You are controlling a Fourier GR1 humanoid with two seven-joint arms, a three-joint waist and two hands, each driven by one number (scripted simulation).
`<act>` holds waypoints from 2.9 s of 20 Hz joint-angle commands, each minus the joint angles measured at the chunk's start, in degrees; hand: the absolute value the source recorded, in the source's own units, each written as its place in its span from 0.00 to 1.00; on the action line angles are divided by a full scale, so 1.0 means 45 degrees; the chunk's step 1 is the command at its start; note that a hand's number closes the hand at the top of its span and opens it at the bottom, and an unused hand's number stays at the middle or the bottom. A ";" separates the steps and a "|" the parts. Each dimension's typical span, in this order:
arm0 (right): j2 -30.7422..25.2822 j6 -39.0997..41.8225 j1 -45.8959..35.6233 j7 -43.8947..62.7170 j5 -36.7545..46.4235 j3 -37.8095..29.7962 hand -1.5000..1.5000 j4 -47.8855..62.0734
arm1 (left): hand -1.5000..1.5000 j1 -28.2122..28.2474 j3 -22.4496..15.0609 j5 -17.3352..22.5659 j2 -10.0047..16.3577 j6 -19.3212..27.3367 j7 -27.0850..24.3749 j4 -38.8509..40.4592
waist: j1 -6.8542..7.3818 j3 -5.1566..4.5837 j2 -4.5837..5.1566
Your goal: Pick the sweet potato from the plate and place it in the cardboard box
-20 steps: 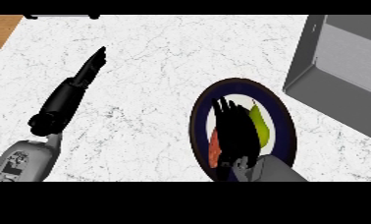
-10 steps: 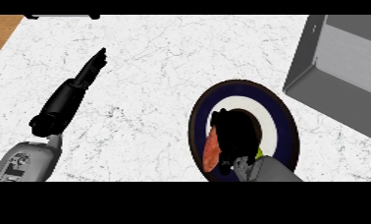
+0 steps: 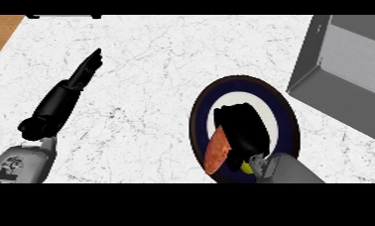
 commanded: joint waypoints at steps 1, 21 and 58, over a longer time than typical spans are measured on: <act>-0.1518 -0.0433 0.0043 -0.4271 -0.1125 0.0276 1.00 -0.0770 | 0.50 -0.0373 0.0061 -0.0068 -0.0096 0.0104 0.0080 0.0019 | -0.0014 0.0036 0.0080; -0.4072 -0.1116 -0.0705 -0.5710 -0.5736 -0.8551 1.00 -0.2765 | 0.50 -0.0327 0.0584 -0.0072 0.0022 -0.0481 0.0275 0.0182 | -0.0131 -0.0004 -0.0011; -0.7863 0.3062 -0.6893 -1.7368 -0.2629 -0.9172 0.00 1.5482 | 0.50 -0.0470 0.0242 -0.0948 -0.1121 -0.0632 0.0028 0.0073 | 0.0671 0.0045 0.0243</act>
